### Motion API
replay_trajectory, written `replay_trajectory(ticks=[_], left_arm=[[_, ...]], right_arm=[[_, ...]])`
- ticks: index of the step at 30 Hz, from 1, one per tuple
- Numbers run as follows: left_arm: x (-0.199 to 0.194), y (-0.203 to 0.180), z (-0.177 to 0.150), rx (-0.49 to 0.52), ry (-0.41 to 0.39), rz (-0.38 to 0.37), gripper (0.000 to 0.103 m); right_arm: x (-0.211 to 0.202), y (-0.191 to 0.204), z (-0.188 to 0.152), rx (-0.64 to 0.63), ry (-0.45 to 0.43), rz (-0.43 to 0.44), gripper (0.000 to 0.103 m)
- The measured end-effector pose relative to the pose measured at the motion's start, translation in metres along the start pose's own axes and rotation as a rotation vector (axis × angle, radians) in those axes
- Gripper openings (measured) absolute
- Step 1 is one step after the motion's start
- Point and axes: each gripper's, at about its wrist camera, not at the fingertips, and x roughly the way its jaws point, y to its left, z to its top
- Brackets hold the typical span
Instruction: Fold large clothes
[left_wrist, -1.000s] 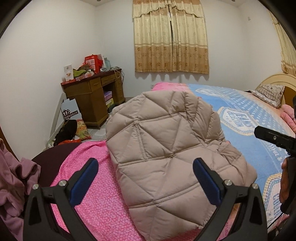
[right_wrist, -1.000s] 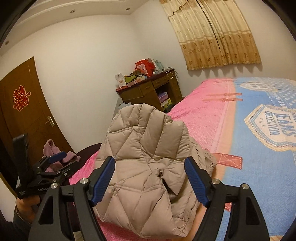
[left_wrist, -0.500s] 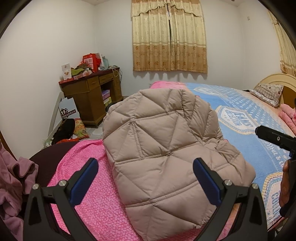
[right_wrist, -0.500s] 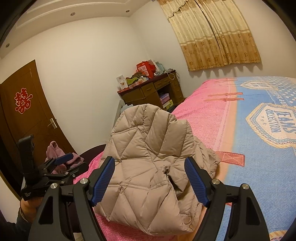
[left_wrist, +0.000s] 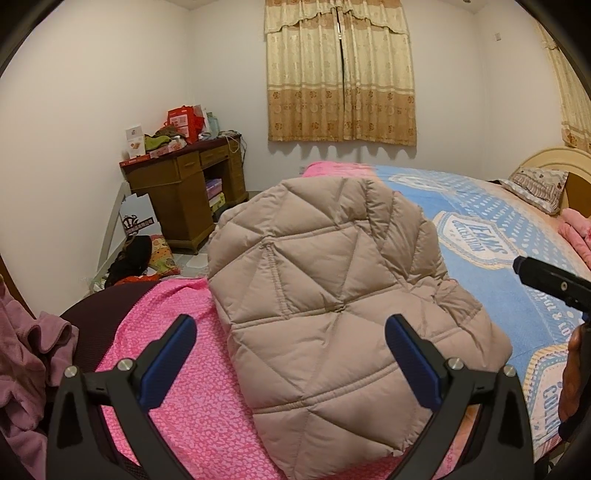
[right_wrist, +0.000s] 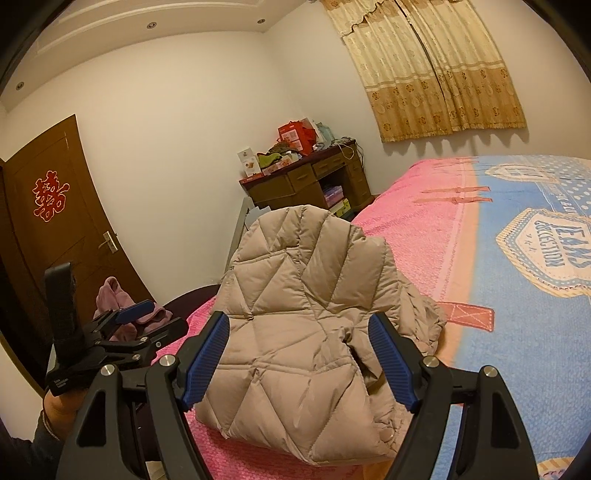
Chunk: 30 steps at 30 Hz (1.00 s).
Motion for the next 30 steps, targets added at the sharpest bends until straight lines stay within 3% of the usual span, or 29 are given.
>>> replay_trajectory(ticks=[30], left_arm=[[-0.003,0.004,0.006,0.024,-0.023,0.041,0.103]], right_arm=[[0.001,0.012,-0.007,-0.012,0.001,0.025,0.078]])
